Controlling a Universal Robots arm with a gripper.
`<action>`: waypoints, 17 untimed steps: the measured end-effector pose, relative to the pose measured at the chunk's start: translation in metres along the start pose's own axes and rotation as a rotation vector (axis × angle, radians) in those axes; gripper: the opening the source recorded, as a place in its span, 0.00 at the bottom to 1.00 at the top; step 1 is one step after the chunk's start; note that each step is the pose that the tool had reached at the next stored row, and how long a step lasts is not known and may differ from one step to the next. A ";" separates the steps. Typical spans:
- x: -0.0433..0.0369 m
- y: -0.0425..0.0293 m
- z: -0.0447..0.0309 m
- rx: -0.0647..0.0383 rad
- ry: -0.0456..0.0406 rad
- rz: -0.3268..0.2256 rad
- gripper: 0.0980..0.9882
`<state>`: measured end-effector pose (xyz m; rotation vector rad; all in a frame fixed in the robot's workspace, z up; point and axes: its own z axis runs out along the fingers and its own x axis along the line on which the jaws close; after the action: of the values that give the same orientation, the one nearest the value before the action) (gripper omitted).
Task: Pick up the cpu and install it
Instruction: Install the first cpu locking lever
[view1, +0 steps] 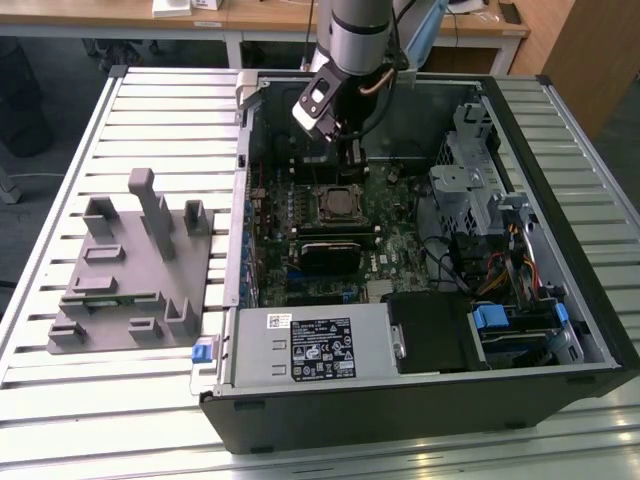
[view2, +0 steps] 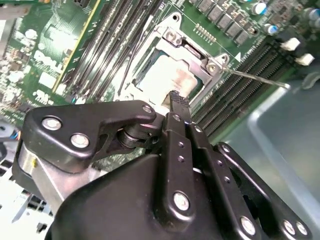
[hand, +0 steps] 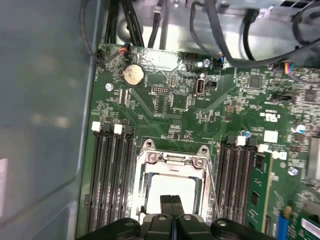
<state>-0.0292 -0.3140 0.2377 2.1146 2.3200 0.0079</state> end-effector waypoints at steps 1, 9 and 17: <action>0.0000 0.0000 -0.0035 0.000 0.0004 0.000 0.01; 0.0001 0.0002 -0.0313 -0.003 0.0013 0.000 0.01; 0.0002 -0.0006 -0.0401 -0.005 0.0012 -0.030 0.01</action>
<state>-0.0300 -0.3140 0.2778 2.0777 2.3499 0.0145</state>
